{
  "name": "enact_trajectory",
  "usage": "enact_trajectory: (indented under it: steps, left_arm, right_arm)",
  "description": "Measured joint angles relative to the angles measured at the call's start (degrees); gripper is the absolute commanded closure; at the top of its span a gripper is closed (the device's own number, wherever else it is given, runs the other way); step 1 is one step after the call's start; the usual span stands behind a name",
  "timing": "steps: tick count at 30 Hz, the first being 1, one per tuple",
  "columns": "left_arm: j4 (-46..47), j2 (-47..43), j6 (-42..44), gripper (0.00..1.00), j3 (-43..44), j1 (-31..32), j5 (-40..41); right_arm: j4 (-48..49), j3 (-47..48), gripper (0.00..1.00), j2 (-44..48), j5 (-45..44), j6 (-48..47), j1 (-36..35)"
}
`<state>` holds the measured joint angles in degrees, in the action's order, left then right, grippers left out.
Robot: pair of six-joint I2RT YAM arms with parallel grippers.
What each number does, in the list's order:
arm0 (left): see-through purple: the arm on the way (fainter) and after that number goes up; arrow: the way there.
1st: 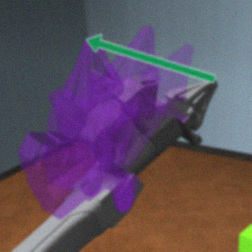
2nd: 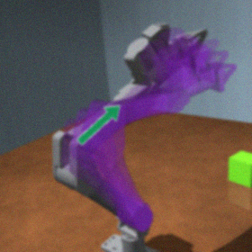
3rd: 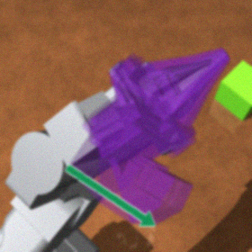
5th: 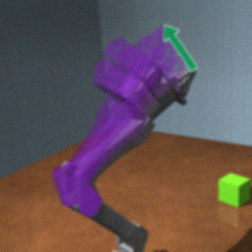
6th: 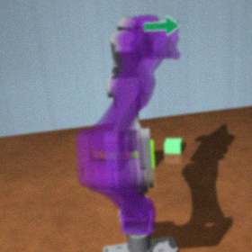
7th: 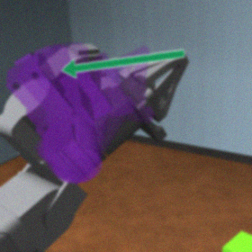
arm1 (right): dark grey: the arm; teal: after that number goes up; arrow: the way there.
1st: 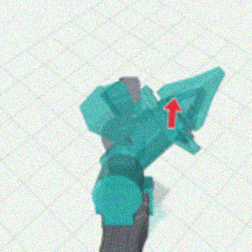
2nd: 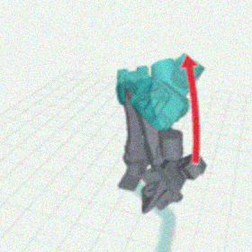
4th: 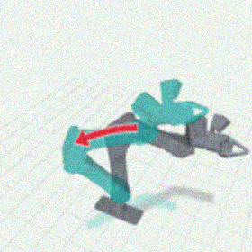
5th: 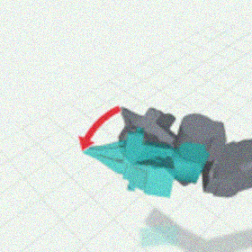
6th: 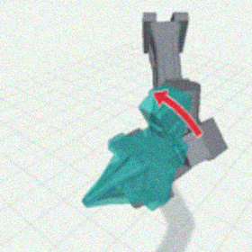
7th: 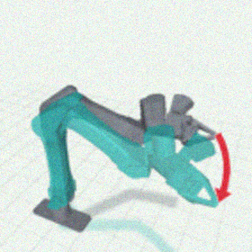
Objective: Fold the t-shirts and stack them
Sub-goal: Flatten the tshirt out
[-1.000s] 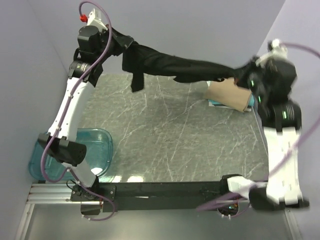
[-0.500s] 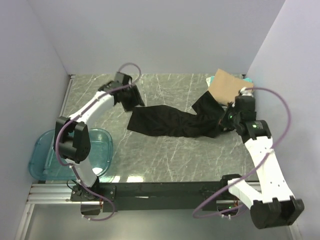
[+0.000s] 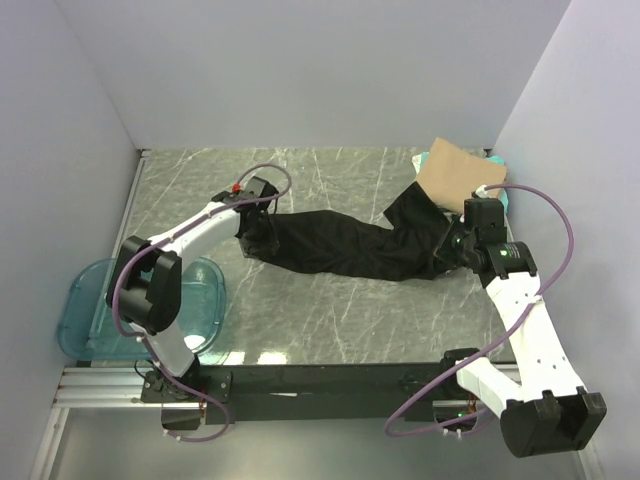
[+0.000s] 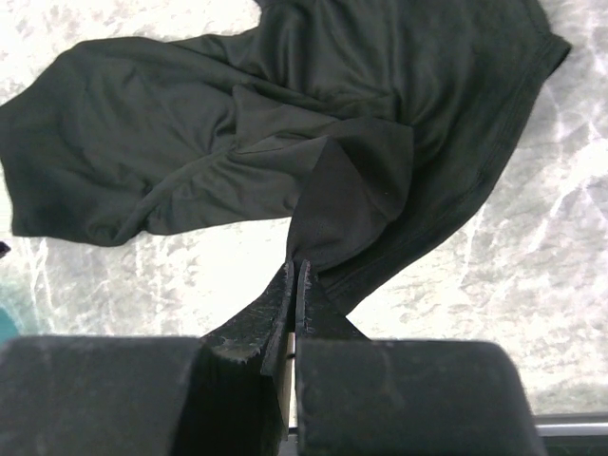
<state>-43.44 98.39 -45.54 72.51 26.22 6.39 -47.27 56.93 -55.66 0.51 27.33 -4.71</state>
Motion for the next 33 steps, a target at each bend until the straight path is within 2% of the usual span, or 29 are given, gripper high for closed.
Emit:
enact_trajectory:
  steps: [8,16,28,30,33]
  left_arm:
    - [0.3,0.0,-2.2,0.53,-1.4,-2.2,5.0]
    - [3.1,3.3,-1.7,0.55,-3.0,-4.3,5.5]
    - [6.9,6.8,-1.7,0.58,-3.0,-4.4,4.9]
    - [7.6,7.3,-1.7,0.60,-3.1,-4.4,4.4]
    - [8.8,7.6,-1.7,0.77,-3.5,-4.4,3.5]
  right_arm:
    - [0.5,0.0,1.00,-0.1,1.8,0.3,0.0]
    - [0.9,-1.0,1.00,0.0,3.4,0.4,0.0]
    - [1.0,-2.1,1.00,0.1,5.2,1.2,0.0]
    - [1.0,-2.1,1.00,0.1,5.2,1.2,0.0]
    - [1.0,-2.2,1.00,0.3,5.2,1.1,0.0]
